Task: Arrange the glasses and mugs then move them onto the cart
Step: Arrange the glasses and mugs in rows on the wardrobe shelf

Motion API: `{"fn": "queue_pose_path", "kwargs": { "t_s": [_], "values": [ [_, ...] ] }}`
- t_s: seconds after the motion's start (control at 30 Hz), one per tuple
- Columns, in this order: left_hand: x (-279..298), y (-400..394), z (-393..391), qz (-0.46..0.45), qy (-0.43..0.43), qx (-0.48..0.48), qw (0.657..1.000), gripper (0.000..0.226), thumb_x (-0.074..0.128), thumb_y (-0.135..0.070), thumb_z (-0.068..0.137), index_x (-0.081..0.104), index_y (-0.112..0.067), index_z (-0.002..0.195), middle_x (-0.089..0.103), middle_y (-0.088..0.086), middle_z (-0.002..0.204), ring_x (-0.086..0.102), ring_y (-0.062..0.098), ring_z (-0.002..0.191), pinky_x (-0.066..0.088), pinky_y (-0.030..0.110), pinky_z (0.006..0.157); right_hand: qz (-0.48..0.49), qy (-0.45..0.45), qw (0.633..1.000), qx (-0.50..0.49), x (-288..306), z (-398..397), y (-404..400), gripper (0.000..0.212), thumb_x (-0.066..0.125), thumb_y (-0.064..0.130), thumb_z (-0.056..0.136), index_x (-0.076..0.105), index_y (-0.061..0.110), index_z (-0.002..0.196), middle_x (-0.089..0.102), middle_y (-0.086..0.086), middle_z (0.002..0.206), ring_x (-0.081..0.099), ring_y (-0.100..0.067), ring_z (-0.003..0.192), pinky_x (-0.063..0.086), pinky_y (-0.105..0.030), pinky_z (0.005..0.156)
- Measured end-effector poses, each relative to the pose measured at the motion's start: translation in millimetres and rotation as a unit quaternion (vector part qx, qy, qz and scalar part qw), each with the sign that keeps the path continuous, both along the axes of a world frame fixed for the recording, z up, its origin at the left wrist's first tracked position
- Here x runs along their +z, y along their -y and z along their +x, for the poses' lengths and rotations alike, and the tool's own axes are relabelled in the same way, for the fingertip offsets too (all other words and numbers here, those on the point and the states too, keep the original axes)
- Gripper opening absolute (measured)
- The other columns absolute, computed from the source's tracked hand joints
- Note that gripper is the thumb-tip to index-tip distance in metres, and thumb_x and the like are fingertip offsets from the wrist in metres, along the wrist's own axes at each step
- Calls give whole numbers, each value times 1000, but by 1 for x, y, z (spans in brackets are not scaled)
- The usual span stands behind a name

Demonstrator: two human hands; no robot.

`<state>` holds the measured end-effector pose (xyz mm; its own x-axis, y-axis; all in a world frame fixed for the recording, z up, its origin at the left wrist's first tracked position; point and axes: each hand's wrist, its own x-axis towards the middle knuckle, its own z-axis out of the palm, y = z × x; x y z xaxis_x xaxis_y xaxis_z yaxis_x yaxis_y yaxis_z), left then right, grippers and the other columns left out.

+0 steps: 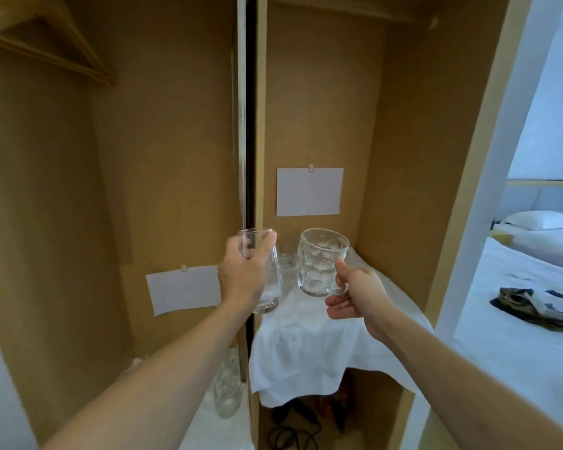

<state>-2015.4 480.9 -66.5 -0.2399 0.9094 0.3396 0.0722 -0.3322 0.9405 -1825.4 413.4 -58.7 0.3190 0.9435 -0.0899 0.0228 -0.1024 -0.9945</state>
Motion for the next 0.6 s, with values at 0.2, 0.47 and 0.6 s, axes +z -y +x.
{"fn": "queue_pose_path", "kwargs": {
  "t_s": [0.2,0.47,0.6],
  "values": [
    [-1,7,39,-17,-36,-7,999,39,68,-67,82,61,-32,96,69,-11,85,64,7,80,42,25,63,-11,-20,1000,7,-8,40,4,38,58,44,99,48,10,86,44,-20,81,42,-32,72,40,-33,58],
    [-24,-26,72,-33,-46,-40,998,42,72,-66,79,63,-31,100,69,-11,95,67,12,90,55,34,76,-43,-20,999,-11,-28,67,-13,39,56,45,100,50,9,89,47,-21,80,48,-32,68,45,-32,53],
    [-23,-59,92,-25,-45,-61,997,50,72,-73,74,63,-31,101,69,-10,102,65,13,99,54,36,86,-56,18,997,-51,-28,83,-34,47,56,51,98,57,5,88,71,-32,86,66,-34,62,63,-40,59]
  ]
}}
